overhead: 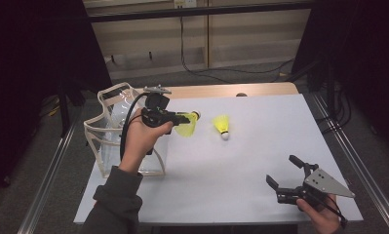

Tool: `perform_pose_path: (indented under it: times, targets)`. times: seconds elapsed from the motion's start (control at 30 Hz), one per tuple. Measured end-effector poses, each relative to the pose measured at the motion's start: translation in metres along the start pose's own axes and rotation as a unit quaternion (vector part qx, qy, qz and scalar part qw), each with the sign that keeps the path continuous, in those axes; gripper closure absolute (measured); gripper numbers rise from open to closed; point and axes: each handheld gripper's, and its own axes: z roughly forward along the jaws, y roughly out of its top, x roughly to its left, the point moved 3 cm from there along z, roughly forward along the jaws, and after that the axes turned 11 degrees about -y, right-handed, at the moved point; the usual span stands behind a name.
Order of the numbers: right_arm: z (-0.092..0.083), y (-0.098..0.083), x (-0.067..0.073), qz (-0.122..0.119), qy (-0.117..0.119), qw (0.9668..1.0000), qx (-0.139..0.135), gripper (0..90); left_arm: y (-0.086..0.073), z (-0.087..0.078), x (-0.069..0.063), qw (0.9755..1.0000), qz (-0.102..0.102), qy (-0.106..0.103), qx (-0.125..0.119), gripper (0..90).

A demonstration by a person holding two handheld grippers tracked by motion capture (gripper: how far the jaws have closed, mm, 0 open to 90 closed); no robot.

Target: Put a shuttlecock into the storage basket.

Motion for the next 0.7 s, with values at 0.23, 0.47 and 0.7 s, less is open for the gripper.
perform_pose_path:
  times: [0.23,0.47,0.7]
  targets:
    - [0.0,0.0,0.0,0.0,0.0,1.0,0.0,0.8,0.002,-0.004,0.002,1.0,0.0,0.005,-0.001,83.3]
    - [0.0,0.0,0.0,0.0,0.0,1.0,0.0,0.8,0.005,-0.009,0.005,0.9999,-0.002,0.013,-0.004,83.3]
    - [0.0,0.0,0.0,0.001,0.0,1.0,-0.001,0.9,0.008,-0.014,0.008,0.9998,-0.004,0.019,-0.005,83.3]
